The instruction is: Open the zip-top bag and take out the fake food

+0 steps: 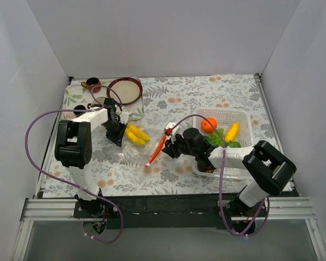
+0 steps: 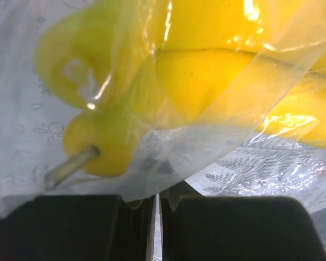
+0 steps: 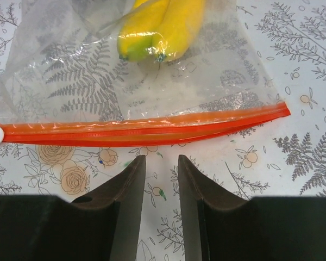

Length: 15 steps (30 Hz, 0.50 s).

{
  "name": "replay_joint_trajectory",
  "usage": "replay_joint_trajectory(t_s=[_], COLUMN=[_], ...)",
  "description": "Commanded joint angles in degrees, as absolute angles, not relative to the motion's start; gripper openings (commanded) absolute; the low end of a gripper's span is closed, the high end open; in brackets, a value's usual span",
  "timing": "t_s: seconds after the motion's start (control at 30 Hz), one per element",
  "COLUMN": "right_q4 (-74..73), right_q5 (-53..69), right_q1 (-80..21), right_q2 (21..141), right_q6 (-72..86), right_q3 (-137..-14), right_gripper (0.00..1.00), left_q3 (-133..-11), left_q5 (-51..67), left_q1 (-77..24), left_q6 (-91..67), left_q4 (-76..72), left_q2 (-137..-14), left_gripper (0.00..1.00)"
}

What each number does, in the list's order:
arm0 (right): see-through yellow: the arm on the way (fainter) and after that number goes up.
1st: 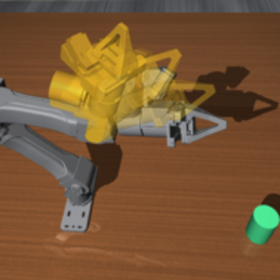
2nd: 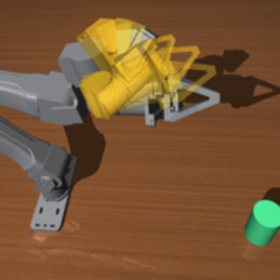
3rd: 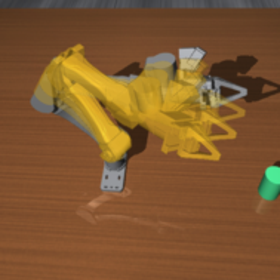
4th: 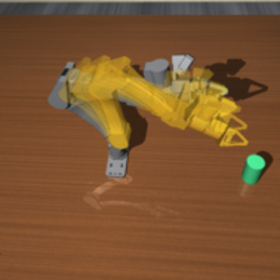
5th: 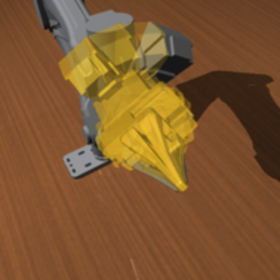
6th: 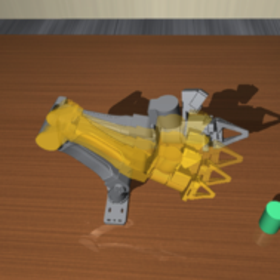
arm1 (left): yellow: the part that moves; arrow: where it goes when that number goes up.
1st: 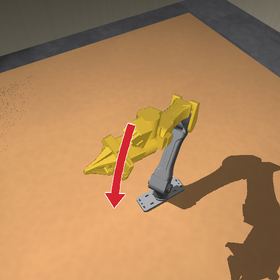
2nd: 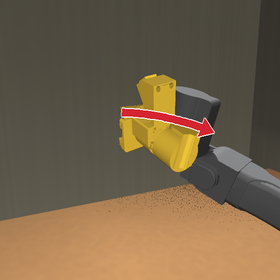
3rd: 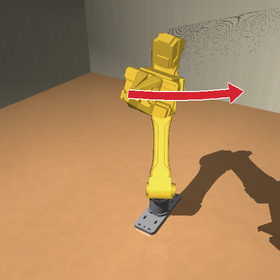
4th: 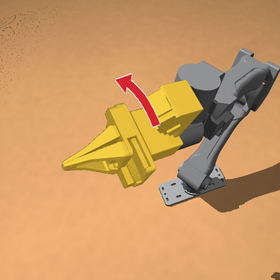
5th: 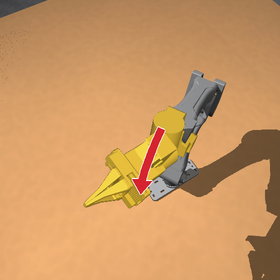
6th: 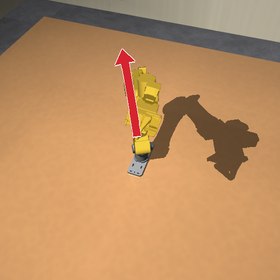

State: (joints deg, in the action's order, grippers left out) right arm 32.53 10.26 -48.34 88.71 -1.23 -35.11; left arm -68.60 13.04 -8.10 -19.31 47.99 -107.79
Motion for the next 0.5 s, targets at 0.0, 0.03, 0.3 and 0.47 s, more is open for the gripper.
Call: replay_joint_trajectory(t_s=[0.0,0.03,0.3,0.47], right_q4=[36.03,36.30,40.34,43.06], right_q5=[10.63,10.81,13.09,11.87], right_q1=[-48.08,-48.08,-48.16,-48.43], right_q2=[92.63,93.42,100.02,102.47], right_q6=[-0.79,-0.62,0.79,0.18], right_q3=[-38.75,-39.46,-47.45,-50.44], right_gripper=[0.39,0.40,0.99,0.99], left_q3=[-61.79,-61.79,-62.23,-62.05], left_q5=[8.96,8.96,9.58,9.58], left_q1=[-9.58,-9.49,-9.67,-9.67], left_q6=[-17.49,-17.49,-17.93,-17.93], left_q4=[40.52,40.52,40.78,40.96], left_q2=[-119.71,-119.71,-119.62,-119.62], left_gripper=[0.00,0.00,0.00,0.00])
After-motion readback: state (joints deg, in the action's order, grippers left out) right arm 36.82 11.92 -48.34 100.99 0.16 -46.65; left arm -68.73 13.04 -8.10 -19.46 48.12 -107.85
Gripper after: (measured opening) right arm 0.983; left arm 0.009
